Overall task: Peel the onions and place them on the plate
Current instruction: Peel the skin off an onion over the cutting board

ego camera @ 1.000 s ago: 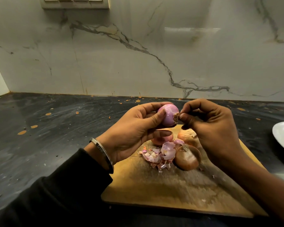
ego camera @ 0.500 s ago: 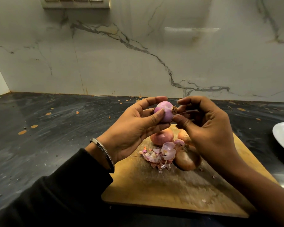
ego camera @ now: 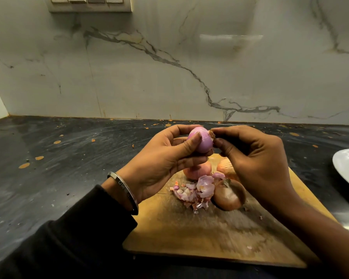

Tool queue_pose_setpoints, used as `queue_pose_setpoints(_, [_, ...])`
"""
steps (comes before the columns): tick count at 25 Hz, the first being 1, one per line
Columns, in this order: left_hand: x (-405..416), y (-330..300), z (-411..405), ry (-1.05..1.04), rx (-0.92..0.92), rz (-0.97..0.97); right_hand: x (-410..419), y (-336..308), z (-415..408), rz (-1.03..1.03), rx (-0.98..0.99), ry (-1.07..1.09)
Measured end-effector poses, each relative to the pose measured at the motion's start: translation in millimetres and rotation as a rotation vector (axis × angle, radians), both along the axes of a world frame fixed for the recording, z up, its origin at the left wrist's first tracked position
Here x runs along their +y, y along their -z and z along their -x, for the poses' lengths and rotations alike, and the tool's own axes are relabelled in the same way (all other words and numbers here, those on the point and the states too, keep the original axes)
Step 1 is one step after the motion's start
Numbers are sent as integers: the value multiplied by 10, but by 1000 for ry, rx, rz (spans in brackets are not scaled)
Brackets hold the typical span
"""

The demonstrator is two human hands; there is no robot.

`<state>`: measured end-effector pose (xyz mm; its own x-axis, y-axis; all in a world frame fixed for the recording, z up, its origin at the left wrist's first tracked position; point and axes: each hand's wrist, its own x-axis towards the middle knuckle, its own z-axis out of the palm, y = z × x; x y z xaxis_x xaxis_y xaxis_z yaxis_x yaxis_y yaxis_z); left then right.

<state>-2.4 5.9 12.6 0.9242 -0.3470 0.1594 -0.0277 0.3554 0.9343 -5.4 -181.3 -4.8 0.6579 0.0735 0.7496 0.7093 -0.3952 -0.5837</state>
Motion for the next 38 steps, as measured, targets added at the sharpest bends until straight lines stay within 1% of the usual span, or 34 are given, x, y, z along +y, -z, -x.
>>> queue_pose_setpoints(5, [7, -15, 5, -29, -31, -35, -9, -8, -8, 36, -5, -24])
queue_pose_setpoints(13, [-36, 33, 16, -20, -32, -80, -11, 15, -19, 66, -67, 128])
queue_pose_setpoints(15, [-33, 40, 11, 1, -28, -74, -22, 15, -22, 59, -39, 126])
queue_pose_setpoints(19, [-12, 32, -9, 49, -9, -42, -28, 1, -36, -29, 81, 54])
queue_pose_setpoints(21, [-13, 28, -15, 47, 1, -24, -23, -18, -47, -39, 133, 70])
queue_pose_setpoints(22, [-13, 26, -20, 38, 0, -22, -23, -26, -52, -10, 140, 96])
queue_pose_setpoints(25, [-12, 24, -29, 11, -9, -18, 3, -19, -50, 137, 99, 138])
queue_pose_setpoints(29, [-14, 18, -26, 2, -33, -21, 51, -6, 11, 95, 70, 22])
queue_pose_setpoints(35, [-31, 28, -4, -14, -58, -86, 13, 4, 36, 72, -39, 100])
queue_pose_setpoints(38, [-51, 43, 3, -63, -99, -139, 9, -2, 21, 73, -19, 107])
